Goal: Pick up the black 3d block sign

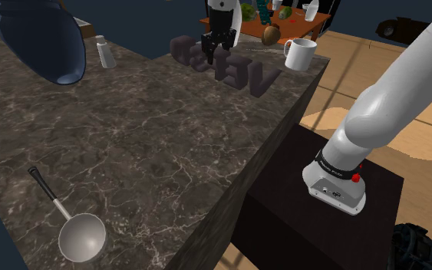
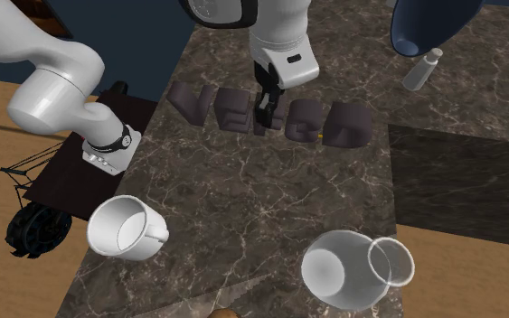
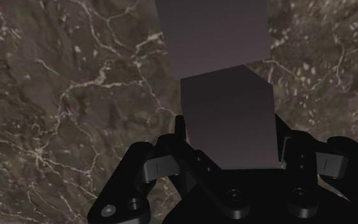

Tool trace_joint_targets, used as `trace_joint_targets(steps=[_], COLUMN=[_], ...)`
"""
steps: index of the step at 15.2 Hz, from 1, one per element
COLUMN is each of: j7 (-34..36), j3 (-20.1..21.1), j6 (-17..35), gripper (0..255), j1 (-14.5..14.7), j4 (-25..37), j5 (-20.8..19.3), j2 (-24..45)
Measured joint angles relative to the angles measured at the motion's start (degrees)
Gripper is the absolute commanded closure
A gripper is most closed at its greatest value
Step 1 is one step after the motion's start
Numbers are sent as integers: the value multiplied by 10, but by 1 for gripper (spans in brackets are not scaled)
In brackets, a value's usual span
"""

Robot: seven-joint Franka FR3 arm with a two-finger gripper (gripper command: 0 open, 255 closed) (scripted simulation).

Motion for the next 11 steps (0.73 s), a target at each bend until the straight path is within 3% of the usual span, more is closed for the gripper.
trace_joint_targets(steps=[5,11], j7=[0,0], j3=[0,-1], j6=[-1,-40], gripper=[255,255], j1=[0,-1], j4=[1,33], j5=[0,0], j2=[1,-4])
